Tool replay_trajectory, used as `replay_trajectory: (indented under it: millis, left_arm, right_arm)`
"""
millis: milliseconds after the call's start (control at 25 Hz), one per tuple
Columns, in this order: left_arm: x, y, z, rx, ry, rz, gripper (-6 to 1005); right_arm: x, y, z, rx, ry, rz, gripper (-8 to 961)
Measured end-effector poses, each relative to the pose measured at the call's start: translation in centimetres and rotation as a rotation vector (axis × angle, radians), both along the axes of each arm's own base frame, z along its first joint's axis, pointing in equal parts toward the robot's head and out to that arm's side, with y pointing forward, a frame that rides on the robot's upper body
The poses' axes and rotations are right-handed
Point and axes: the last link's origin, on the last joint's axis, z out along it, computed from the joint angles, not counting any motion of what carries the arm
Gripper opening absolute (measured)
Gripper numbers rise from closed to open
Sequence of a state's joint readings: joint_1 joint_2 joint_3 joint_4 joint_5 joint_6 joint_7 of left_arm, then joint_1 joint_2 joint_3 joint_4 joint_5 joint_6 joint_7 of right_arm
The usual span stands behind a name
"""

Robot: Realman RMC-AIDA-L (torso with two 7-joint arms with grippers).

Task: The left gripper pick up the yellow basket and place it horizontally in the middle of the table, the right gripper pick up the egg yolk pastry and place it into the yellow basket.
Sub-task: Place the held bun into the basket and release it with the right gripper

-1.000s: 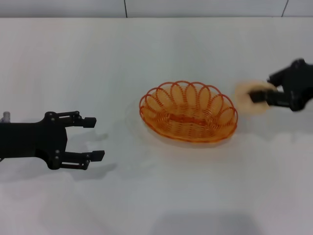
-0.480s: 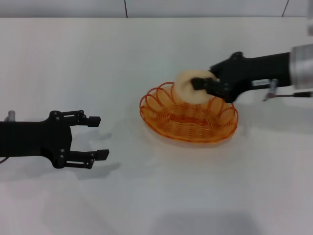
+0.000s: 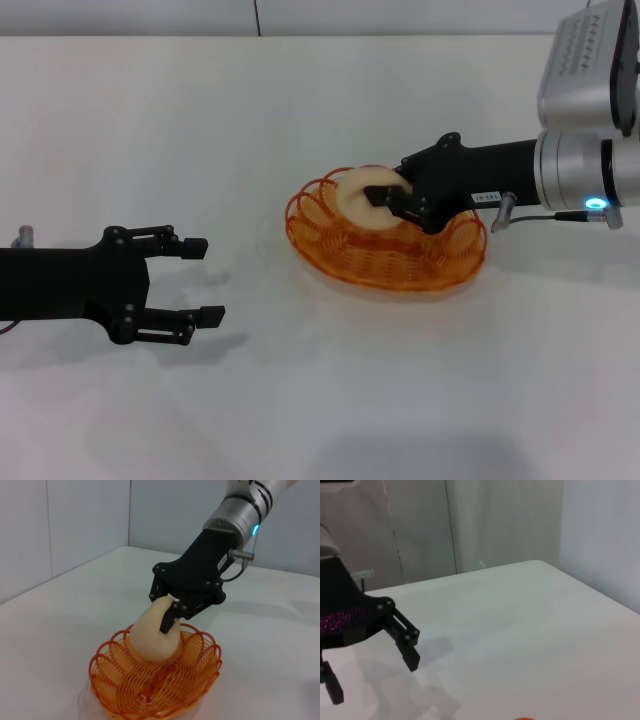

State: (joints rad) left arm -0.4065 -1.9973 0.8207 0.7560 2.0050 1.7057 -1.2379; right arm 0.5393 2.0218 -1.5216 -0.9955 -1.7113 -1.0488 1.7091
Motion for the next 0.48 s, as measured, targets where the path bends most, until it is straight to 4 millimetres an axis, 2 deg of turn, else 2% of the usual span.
replay_trajectory:
  millis: [200, 480]
  left_arm:
    - [0.00, 0.01, 0.01, 0.001, 0.000, 0.000, 832]
    - [-0.04, 0.01, 0.04, 0.003, 0.000, 0.002, 832]
  right_arm:
    - [0.12, -0.24, -0.26, -0.002, -0.012, 0.026, 78]
    - [0.44, -0.12, -0.25, 0.008, -0.019, 0.020, 315]
